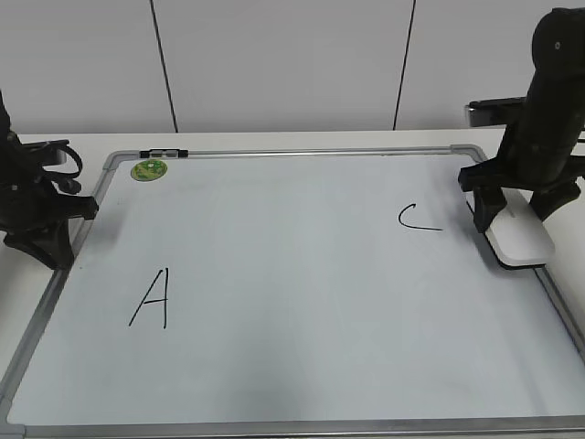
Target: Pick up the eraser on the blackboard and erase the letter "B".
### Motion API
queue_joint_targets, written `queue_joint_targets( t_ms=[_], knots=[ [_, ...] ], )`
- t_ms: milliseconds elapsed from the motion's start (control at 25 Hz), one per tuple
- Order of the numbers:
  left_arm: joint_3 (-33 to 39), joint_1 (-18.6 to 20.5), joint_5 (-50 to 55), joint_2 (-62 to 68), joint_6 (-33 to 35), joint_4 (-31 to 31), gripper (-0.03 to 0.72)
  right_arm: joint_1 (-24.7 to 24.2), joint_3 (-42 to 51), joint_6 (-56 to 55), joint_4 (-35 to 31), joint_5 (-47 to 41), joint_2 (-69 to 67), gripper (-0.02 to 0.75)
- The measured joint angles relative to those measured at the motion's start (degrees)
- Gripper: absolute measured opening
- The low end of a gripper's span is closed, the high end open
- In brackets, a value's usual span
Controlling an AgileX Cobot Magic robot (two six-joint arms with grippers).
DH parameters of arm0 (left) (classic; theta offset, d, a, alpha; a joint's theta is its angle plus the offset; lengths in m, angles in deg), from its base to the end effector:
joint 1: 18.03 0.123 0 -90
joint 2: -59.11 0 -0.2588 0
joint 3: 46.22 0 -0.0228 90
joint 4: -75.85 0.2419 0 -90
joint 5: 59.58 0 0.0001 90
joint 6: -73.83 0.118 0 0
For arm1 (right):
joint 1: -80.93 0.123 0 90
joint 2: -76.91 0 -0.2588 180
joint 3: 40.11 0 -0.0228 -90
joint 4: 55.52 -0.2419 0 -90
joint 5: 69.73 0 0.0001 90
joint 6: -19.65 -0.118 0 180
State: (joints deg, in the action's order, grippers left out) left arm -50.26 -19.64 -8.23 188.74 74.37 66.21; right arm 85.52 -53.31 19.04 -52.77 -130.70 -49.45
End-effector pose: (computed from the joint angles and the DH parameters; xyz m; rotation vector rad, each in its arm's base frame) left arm 0.3814 -0.0262 0.0833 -0.0989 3.0810 -0.2078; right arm 0.3959 0.0268 0.1400 -0.1375 3.0336 -0.0584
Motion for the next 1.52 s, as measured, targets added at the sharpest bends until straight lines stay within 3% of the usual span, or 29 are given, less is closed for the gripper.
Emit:
queue_joint_targets(
  t_ms=[880, 1200, 1400, 1520],
  knots=[
    [0.0, 0.0, 0.04, 0.0, 0.0, -0.14, 0.076, 0.0, -0.04, 0.08, 0.0, 1.22, -3.54, 0.526],
    [0.0, 0.0, 0.04, 0.0, 0.0, -0.27, 0.078, 0.0, -0.45, -1.41, 0.0, 1.44, -3.65, 0.608],
    [0.0, 0.1, 0.04, 0.0, 0.0, -0.63, 0.084, 0.0, -3.2, -1.47, 0.24, -0.78, -3.65, 0.617],
    [-0.14, 0.1, 0.13, 0.0, 0.0, -1.08, 0.128, 0.0, -6.15, -2.17, 0.98, -3.81, -3.65, 0.617]
  ],
)
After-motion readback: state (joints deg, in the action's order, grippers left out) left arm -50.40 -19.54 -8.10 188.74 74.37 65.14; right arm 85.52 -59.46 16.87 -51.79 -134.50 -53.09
